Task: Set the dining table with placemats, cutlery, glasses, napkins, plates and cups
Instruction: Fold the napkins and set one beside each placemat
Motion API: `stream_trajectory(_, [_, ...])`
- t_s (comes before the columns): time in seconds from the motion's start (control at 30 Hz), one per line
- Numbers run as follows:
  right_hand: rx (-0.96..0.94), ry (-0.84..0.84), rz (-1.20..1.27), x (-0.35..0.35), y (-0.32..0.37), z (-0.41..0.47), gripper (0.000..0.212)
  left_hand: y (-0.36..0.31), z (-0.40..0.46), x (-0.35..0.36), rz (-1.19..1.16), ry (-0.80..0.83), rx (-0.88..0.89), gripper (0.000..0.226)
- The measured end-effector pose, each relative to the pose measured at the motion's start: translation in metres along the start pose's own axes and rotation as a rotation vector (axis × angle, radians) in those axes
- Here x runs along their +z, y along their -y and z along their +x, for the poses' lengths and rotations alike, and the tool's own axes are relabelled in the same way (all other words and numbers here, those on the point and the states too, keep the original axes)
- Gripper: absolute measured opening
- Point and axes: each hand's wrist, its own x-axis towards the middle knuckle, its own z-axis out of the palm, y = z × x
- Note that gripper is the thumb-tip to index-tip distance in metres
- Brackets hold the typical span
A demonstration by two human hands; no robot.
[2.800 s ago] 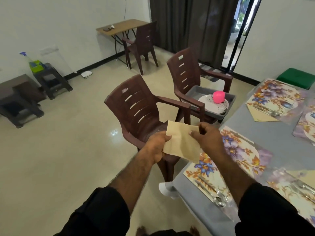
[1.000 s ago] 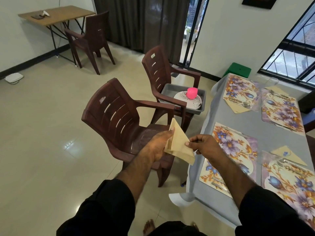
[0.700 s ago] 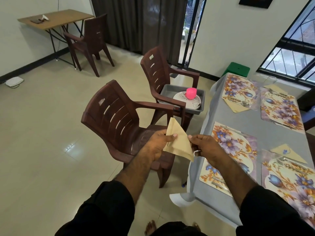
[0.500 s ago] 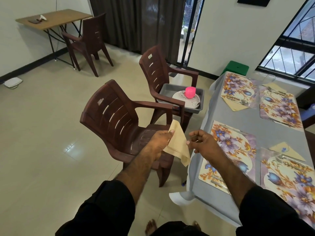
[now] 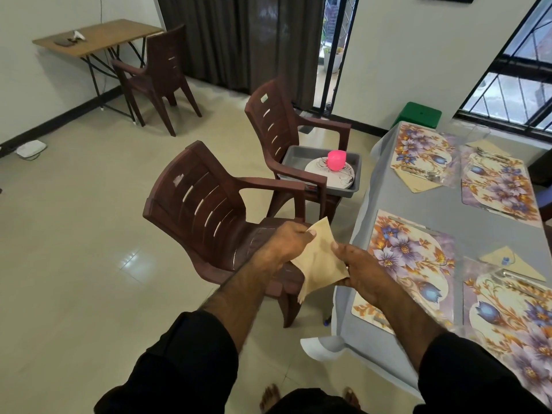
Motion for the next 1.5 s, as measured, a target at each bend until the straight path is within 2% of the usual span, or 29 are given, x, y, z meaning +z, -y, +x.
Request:
stream_trajectory(0.1, [-0.113, -0.106, -0.202, -0.004, 0.001, 0.01, 0.03, -0.001, 0.003, -0.015, -0.017, -0.027, 0.003, 0.018])
stream_trajectory(0.2, [-0.192, -0.147, -0.132, -0.011, 0.016, 0.014, 0.02, 0.009, 0.002, -0.028, -0.147, -0.033, -0.026, 0.021])
stream_trajectory(0.3, [-0.254, -0.177, -0.101, -0.014, 0.039, 0.014, 0.018, 0.02, -0.002, -0.029, -0.327, 0.056, -0.047, 0.025])
stream_trajectory(0.37, [-0.271, -0.171, -0.115, -0.013, 0.055, 0.012, 0.021, 0.02, -0.005, -0.024, -0.42, 0.126, -0.06, 0.029])
stream_trajectory(0.47, [-0.304, -0.131, -0.162, -0.009, 0.075, 0.005, 0.023, 0.014, -0.006, -0.014, -0.437, 0.157, -0.032, 0.036])
stream_trajectory(0.53, [-0.33, -0.128, -0.22, -0.007, 0.086, 0.001, 0.025, 0.014, -0.002, -0.007, -0.472, 0.152, -0.026, 0.037])
stream_trajectory(0.67, [-0.423, -0.162, -0.429, 0.001, 0.098, -0.005, 0.017, 0.013, 0.004, 0.0, -0.553, 0.123, -0.031, 0.063])
stream_trajectory(0.73, [-0.465, -0.168, -0.53, 0.005, 0.099, -0.007, 0.013, 0.011, 0.008, 0.002, -0.558, 0.079, -0.039, 0.067])
stream_trajectory(0.8, [-0.497, -0.189, -0.626, 0.009, 0.1, -0.009, 0.011, 0.006, 0.009, 0.002, -0.521, 0.044, -0.035, 0.058])
stream_trajectory(0.93, [-0.555, -0.226, -0.738, 0.01, 0.103, -0.01, 0.009, -0.003, 0.01, 0.001, -0.477, -0.035, -0.018, 0.018])
stream_trajectory(1.07, [-0.599, -0.213, -0.869, 0.012, 0.098, -0.012, 0.013, -0.008, 0.01, 0.001, -0.467, -0.08, -0.073, 0.014])
stream_trajectory(1.2, [-0.673, -0.219, -0.985, 0.018, 0.085, -0.015, 0.02, -0.006, 0.01, 0.004, -0.611, -0.016, -0.1, 0.032])
stream_trajectory(1.27, [-0.68, -0.152, -1.01, 0.016, 0.078, -0.016, 0.031, -0.007, 0.007, 0.004, -0.715, 0.011, -0.132, 0.049])
stream_trajectory(1.37, [-0.665, -0.024, -0.911, 0.01, 0.073, -0.02, 0.047, -0.01, 0.003, 0.001, -0.829, 0.057, -0.168, 0.077])
stream_trajectory(1.43, [-0.685, -0.057, -0.832, 0.005, 0.074, -0.023, 0.043, -0.01, 0.001, -0.003, -0.844, 0.083, -0.146, 0.088])
stream_trajectory(1.5, [-0.696, -0.165, -0.761, 0.0, 0.073, -0.021, 0.03, -0.009, -0.005, -0.006, -0.815, 0.086, -0.129, 0.084])
